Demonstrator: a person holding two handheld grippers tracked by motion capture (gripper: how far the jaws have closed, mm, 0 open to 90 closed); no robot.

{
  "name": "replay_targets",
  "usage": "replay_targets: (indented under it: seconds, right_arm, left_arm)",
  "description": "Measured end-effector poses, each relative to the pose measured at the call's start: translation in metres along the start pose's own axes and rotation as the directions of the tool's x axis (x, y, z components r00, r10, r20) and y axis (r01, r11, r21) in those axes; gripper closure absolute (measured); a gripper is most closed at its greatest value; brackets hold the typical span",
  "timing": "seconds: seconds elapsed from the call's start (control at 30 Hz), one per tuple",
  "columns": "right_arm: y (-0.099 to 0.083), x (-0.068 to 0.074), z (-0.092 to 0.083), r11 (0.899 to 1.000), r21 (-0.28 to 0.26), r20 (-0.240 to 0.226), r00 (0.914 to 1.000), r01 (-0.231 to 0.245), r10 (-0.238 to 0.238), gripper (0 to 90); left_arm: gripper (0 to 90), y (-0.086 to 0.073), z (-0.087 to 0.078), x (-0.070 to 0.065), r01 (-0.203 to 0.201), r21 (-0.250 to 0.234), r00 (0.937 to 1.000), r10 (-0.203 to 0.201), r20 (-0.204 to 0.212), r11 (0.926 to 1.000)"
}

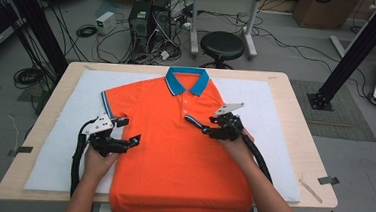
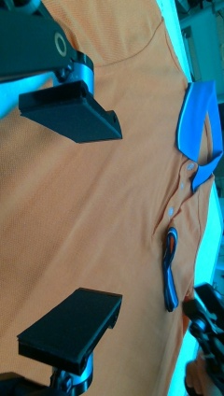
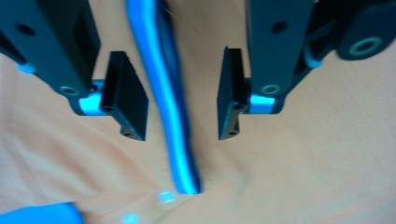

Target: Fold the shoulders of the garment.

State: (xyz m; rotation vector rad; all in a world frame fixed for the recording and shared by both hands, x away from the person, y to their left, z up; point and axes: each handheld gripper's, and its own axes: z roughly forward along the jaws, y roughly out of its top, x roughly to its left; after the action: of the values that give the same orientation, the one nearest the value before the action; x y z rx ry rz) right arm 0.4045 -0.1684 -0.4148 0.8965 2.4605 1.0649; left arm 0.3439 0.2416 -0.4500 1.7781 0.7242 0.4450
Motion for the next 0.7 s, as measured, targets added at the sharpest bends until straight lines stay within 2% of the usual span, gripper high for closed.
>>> replay_targets:
  seconds: [0.07,0.13,0.17,0.2,0.27,0.37,0.4,0.43,0.7]
  right_arm:
    - [-0.003,-0.005,-0.006,1.000,-0.015,0.010,0.9998,-0.015,0.015,47.0]
    - [-0.014,-0.021,-0.025,0.996,-0.062,0.035,0.9970,-0.067,0.069,41.0]
    - [-0.014,-0.021,-0.025,0.996,-0.062,0.035,0.9970,-0.067,0.069,41.0]
    - [-0.022,-0.030,-0.035,0.992,-0.085,0.057,0.9934,-0.095,0.100,39.9]
    - [-0.027,-0.033,-0.039,0.990,-0.089,0.064,0.9917,-0.105,0.111,39.0]
    - [-0.041,-0.043,-0.050,0.985,-0.098,0.088,0.9850,-0.140,0.149,36.8]
    - [-0.051,-0.049,-0.055,0.980,-0.115,0.108,0.9783,-0.165,0.177,34.6]
    - [-0.051,-0.049,-0.055,0.980,-0.115,0.108,0.9783,-0.165,0.177,34.6]
    - [-0.089,-0.062,-0.066,0.961,-0.129,0.117,0.9590,-0.243,0.258,30.3]
  left_arm:
    - [18.1,0.000,0.000,0.000,0.001,0.001,1.0000,-0.001,0.001,1.0000]
    - [18.1,0.000,0.000,0.000,0.001,0.000,1.0000,-0.001,-0.003,1.0000]
    - [18.1,0.000,0.000,-0.001,0.001,0.001,1.0000,-0.001,-0.004,1.0000]
    - [18.0,0.000,0.000,-0.001,0.001,0.002,1.0000,-0.001,-0.004,1.0000]
    - [18.1,0.000,0.000,0.000,0.001,0.003,1.0000,-0.001,-0.003,1.0000]
    - [18.0,0.000,0.000,-0.001,0.001,0.003,1.0000,-0.001,-0.005,1.0000]
    - [18.1,0.000,0.000,-0.001,0.000,0.003,1.0000,0.000,-0.005,1.0000]
    - [18.1,0.000,0.000,-0.001,0.000,0.004,1.0000,0.000,-0.005,1.0000]
    - [18.0,0.000,0.001,-0.001,0.001,0.004,1.0000,-0.001,-0.006,1.0000]
